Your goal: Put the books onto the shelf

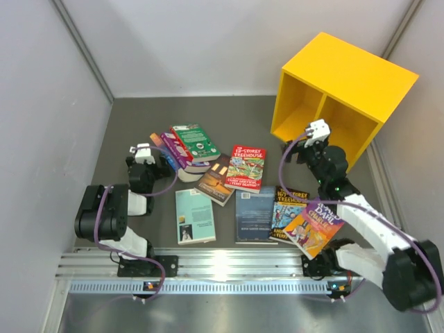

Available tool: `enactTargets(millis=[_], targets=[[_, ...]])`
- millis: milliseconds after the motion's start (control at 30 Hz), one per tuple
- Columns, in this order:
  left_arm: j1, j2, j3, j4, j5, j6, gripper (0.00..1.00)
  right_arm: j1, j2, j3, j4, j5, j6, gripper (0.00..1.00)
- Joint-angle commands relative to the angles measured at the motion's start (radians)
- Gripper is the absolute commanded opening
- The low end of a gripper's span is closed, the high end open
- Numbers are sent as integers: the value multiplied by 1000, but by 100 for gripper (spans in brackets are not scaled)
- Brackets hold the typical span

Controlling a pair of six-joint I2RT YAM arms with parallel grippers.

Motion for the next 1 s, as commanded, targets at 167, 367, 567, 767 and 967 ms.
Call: enactTargets(millis=[167, 367, 567, 767, 967], targets=[[-61, -204, 166, -342, -268, -21, 99, 270, -249, 256, -662, 118, 350, 100], [-59, -491, 362, -896, -338, -192, 99, 295, -317, 471, -997, 25, 457, 100], [-59, -631, 593, -1294, -196, -357, 99, 293, -378, 308, -818, -449, 825, 100], [-59, -841, 508, -1301, -14, -465, 99, 258, -274, 155, -357, -764, 961, 100], [-59, -717, 659, -1785, -52, -535, 98, 293, -99, 258, -594, -718, 910, 100]])
